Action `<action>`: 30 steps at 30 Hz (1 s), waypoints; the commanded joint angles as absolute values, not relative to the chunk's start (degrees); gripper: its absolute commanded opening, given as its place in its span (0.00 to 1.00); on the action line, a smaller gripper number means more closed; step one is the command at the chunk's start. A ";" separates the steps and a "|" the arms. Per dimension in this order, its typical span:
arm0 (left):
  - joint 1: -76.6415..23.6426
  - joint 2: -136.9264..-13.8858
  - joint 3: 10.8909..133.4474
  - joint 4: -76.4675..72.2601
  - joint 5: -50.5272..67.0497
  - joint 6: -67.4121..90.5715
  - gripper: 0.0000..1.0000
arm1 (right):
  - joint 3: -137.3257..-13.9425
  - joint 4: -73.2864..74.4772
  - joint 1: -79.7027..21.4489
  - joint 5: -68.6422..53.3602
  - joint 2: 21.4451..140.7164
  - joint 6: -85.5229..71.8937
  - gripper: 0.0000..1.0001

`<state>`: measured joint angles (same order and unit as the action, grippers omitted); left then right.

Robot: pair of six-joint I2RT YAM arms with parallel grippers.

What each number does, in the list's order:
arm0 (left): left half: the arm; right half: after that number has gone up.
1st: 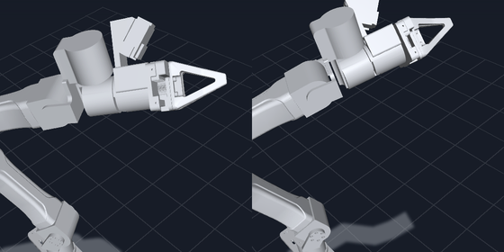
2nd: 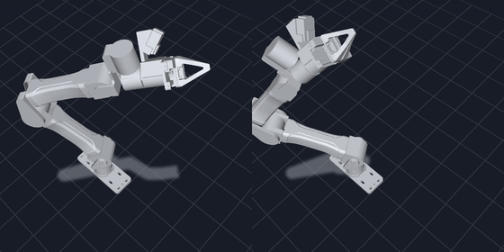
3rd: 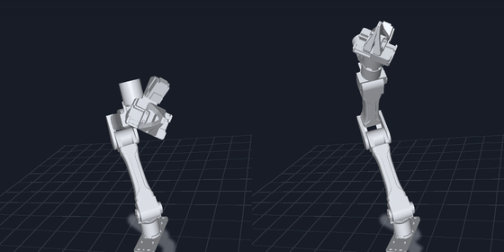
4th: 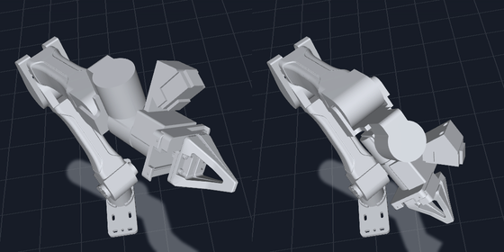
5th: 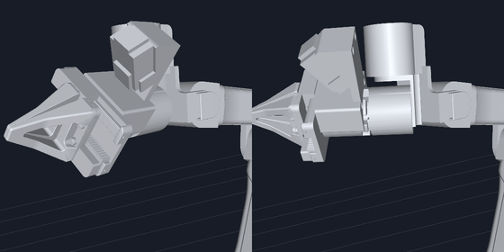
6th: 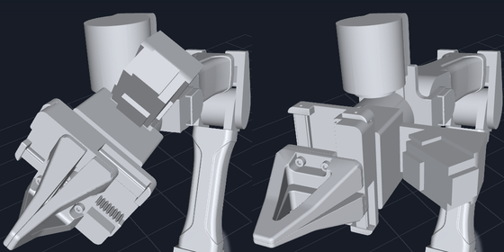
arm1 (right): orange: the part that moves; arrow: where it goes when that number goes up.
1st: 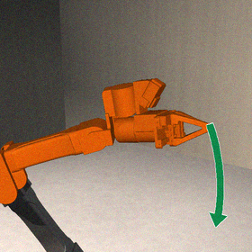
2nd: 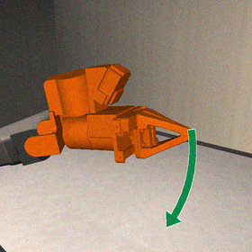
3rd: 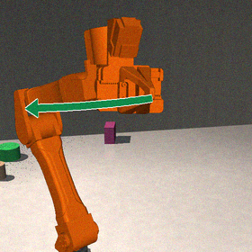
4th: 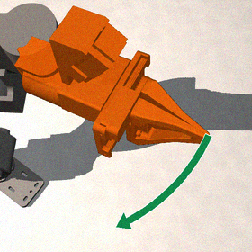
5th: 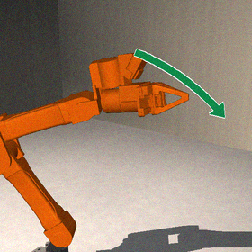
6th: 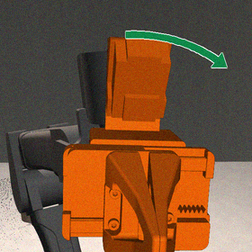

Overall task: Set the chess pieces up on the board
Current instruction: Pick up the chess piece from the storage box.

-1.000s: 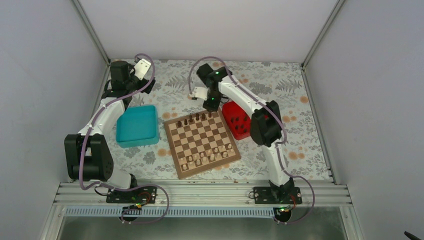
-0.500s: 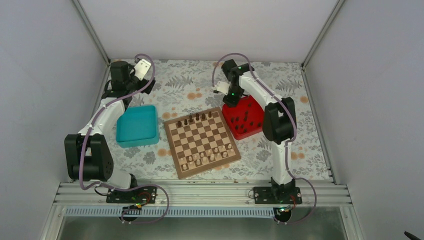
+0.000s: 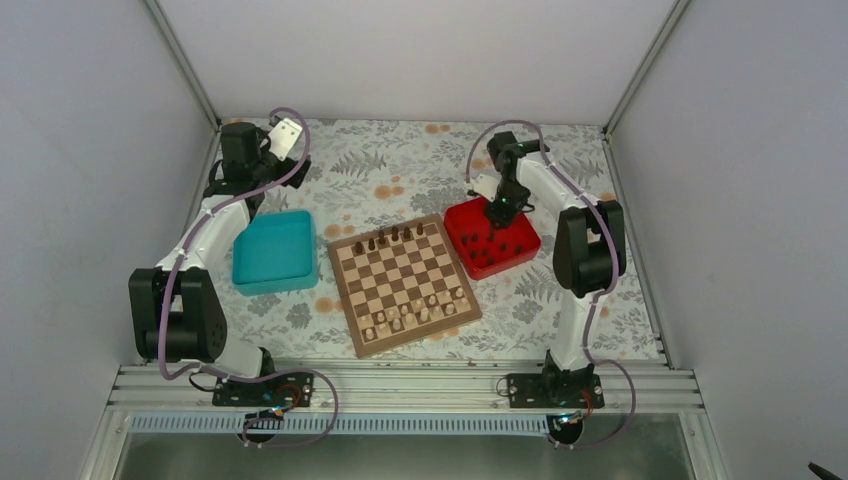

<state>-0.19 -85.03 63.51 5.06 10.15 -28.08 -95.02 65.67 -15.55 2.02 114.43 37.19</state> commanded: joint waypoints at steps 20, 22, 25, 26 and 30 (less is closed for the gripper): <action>-0.46 -85.86 64.44 5.54 11.43 -28.18 1.00 | -88.50 59.68 -15.63 -2.57 114.63 36.18 0.39; -0.38 -85.95 64.33 5.45 11.43 -28.21 1.00 | -88.64 59.70 -15.65 -2.72 114.99 36.16 0.38; -0.44 -85.95 64.27 5.35 11.41 -28.20 1.00 | -88.60 59.64 -15.65 -2.87 115.28 36.17 0.38; -0.49 -85.92 64.25 5.36 11.47 -28.28 1.00 | -88.59 59.52 -15.64 -2.98 115.36 36.20 0.38; -0.42 -86.00 64.28 5.36 11.34 -28.29 1.00 | -88.55 59.37 -15.68 -3.46 116.00 36.27 0.35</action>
<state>-0.19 -85.23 63.51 5.48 10.79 -28.03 -87.53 59.96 -15.66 -2.00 114.50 36.80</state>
